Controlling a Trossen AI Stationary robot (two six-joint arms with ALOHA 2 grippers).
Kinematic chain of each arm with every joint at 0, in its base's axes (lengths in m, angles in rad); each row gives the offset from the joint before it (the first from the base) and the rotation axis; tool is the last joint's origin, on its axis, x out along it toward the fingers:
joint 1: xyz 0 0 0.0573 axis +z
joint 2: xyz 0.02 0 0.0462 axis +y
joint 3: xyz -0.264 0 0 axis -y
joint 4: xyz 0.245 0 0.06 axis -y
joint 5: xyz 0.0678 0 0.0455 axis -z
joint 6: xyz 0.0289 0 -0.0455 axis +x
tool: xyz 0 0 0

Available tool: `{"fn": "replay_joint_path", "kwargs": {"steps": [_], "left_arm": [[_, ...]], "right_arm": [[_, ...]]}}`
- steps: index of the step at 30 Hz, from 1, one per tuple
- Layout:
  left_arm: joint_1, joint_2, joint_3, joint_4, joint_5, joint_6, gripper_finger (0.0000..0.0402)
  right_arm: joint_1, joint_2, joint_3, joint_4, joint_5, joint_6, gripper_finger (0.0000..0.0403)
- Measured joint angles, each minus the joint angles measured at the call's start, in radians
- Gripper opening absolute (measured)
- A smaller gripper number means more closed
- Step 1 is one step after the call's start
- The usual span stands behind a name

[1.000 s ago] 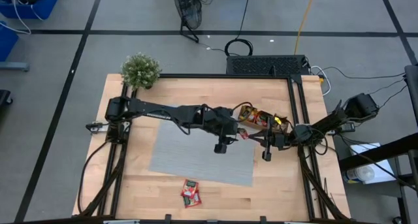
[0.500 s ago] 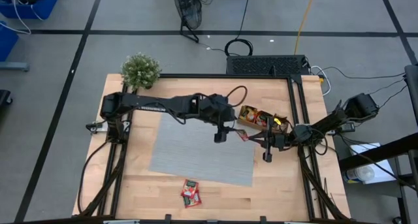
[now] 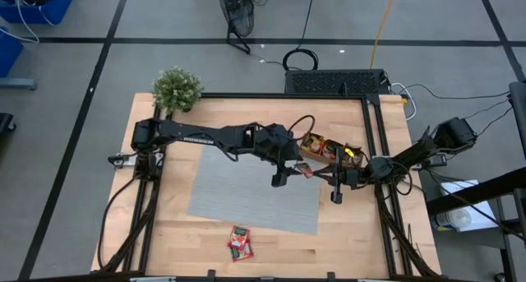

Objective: Pick & Place Tea
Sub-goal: Put the red tea bag into the middle section of the wooden organizer

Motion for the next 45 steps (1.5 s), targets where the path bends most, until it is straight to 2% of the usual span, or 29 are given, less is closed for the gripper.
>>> {"fn": "replay_joint_path", "kwargs": {"steps": [3, 5, 8, 11, 12, 15, 17, 21, 24, 29, 32, 34, 38, 45], "left_arm": [[0.0, -0.003, 0.0, 0.0, 0.0, 0.006, 0.0211], [0.001, -0.003, 0.0, -0.002, 0.0, 0.006, 0.0184], [-0.001, -0.003, 0.0, 0.007, 0.001, 0.023, 0.0118], [-0.003, -0.003, 0.0, 0.001, 0.003, 0.046, 0.0029], [-0.003, -0.003, 0.0, -0.003, 0.003, 0.041, 0.0016], [-0.005, -0.013, 0.0, -0.051, -0.057, 0.046, 0.0007], [-0.014, -0.029, 0.001, -0.109, -0.151, 0.065, 0.0005], [-0.022, -0.066, 0.001, -0.26, -0.37, 0.083, 0.0004], [-0.033, -0.063, 0.003, -0.355, -0.455, 0.083, 0.0003], [-0.054, -0.052, 0.002, -0.448, -0.475, 0.075, 0.0002], [-0.064, -0.05, 0.002, -0.449, -0.481, 0.074, 0.0002], [-0.075, -0.051, 0.002, -0.449, -0.481, 0.068, 0.0002], [-0.092, -0.051, 0.002, -0.458, -0.479, 0.067, 0.0001], [-0.098, -0.051, 0.002, -0.458, -0.48, 0.068, 0.0001]], "right_arm": [[0.0, 0.0, 0.0, -0.001, 0.0, 0.0, 0.0], [0.0, 0.0, 0.0, -0.001, 0.0, 0.0, 0.0], [0.0, 0.0, 0.0, -0.001, -0.002, 0.0, 0.0], [0.0, 0.0, 0.0, 0.001, -0.002, 0.001, 0.0], [0.0, 0.0, 0.0, 0.001, -0.002, 0.007, 0.0], [-0.001, 0.0, 0.0, -0.001, 0.01, 0.03, 0.0], [-0.005, 0.001, 0.002, -0.002, 0.036, 0.065, 0.0002], [-0.029, 0.0, 0.0, -0.025, 0.155, 0.153, 0.0015], [-0.071, 0.0, 0.015, -0.108, 0.177, 0.192, 0.004], [-0.185, 0.001, 0.141, -0.385, 0.025, 0.317, 0.0111], [-0.253, 0.008, 0.252, -0.571, -0.063, 0.34, 0.0151], [-0.291, 0.024, 0.305, -0.62, -0.125, 0.336, 0.0168], [-0.342, 0.078, 0.384, -0.632, -0.285, 0.345, 0.0175], [-0.37, 0.2, 0.443, -0.626, -0.395, 0.386, 0.0146]]}}
